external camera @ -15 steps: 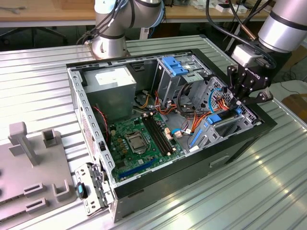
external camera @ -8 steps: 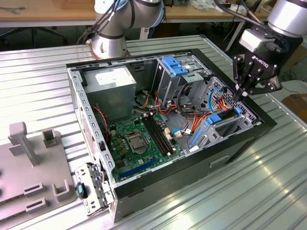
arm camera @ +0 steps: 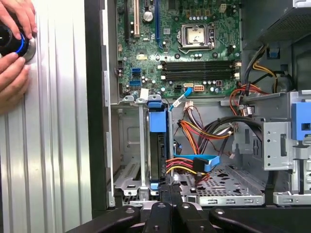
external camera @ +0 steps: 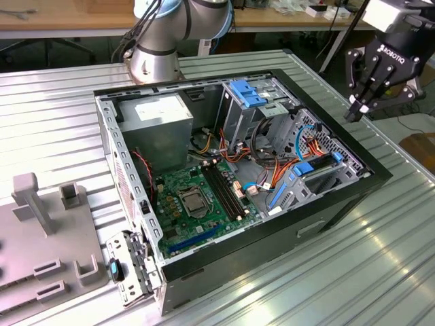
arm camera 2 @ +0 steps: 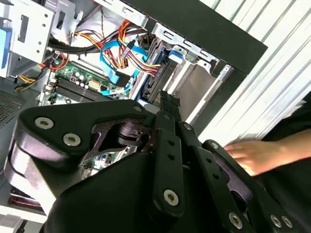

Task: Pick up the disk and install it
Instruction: 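Insert the second disk wire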

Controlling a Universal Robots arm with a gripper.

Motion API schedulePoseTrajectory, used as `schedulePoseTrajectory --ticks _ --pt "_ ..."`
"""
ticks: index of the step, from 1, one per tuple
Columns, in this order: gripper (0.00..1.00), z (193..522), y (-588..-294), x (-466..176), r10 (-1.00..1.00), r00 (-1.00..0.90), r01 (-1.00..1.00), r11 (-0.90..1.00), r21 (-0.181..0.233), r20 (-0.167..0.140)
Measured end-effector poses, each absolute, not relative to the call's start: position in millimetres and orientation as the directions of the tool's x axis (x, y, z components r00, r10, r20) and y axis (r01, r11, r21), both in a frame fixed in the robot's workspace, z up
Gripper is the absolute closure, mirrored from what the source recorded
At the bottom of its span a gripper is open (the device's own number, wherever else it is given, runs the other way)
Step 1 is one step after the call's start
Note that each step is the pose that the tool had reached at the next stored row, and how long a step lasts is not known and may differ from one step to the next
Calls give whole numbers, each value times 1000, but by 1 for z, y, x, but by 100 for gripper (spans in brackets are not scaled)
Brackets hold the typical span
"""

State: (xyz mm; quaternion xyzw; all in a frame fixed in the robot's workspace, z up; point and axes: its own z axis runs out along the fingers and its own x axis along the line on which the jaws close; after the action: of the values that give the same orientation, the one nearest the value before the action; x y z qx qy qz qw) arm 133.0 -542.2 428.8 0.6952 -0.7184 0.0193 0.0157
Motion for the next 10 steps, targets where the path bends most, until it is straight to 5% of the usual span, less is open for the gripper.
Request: schedulePoseTrajectory --ticks 10 --pt "89 425 -540 130 -997 12 -1000 -13 -4 77"
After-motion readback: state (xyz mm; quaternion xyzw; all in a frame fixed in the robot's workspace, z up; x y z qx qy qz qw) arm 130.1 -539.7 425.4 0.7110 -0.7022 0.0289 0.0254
